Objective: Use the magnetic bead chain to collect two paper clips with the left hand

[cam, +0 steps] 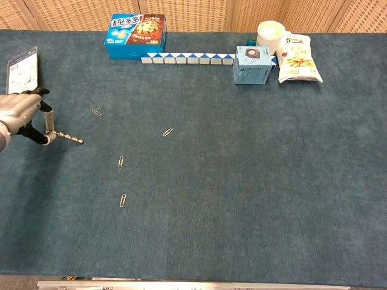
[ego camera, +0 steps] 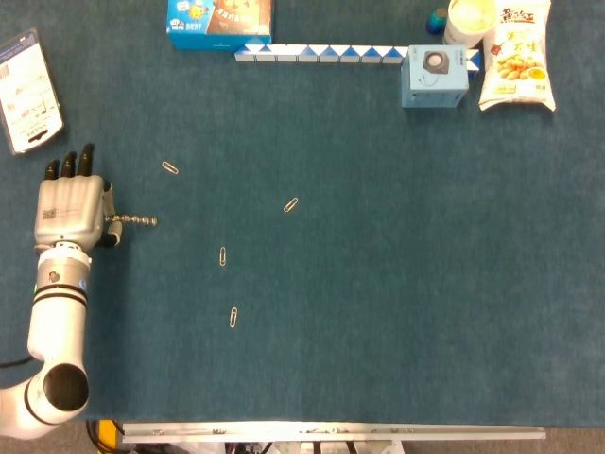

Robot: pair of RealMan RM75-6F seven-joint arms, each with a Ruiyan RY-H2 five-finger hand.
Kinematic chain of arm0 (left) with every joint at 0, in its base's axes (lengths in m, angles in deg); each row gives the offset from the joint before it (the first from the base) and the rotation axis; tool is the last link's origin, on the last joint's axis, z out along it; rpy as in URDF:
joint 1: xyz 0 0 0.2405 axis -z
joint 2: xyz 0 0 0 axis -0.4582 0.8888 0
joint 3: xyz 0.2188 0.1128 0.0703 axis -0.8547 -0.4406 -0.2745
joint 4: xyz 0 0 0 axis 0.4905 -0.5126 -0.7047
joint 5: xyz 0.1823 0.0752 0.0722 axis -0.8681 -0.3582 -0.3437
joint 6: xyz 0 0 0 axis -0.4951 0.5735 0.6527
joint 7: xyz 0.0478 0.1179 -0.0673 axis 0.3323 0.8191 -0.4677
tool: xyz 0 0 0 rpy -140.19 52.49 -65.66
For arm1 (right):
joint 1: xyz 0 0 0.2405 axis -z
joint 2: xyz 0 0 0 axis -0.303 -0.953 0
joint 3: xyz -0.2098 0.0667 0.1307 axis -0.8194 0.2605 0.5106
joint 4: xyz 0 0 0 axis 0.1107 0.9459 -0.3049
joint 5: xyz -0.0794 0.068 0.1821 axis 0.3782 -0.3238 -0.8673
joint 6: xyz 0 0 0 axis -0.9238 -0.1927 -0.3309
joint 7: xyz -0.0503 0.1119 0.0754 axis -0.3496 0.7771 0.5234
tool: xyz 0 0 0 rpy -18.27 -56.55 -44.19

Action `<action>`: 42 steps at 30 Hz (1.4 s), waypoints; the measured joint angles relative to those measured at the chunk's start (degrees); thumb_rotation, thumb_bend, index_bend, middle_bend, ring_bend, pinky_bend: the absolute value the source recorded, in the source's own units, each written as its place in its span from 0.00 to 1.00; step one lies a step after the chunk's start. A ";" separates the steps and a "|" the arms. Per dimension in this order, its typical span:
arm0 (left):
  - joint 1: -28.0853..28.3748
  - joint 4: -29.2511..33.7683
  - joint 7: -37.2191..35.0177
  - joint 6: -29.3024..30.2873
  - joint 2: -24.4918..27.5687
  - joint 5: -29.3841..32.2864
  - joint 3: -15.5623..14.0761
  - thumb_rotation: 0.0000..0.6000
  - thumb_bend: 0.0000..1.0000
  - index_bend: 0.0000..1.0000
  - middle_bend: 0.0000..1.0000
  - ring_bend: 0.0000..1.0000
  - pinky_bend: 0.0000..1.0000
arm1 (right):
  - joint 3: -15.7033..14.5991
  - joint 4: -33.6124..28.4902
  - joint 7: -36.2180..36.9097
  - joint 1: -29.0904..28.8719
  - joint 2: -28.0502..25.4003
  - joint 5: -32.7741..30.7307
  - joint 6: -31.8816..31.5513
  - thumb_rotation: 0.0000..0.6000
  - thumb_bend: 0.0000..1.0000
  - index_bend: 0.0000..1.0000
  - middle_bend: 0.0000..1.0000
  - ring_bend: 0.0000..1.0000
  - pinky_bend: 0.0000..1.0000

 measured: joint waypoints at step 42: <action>1.07 14.56 12.22 9.33 0.40 -11.24 -4.03 1.00 0.34 0.61 0.03 0.00 0.07 | 0.66 -0.05 2.62 1.26 -1.04 -0.19 -2.13 1.00 0.00 0.39 0.42 0.39 0.70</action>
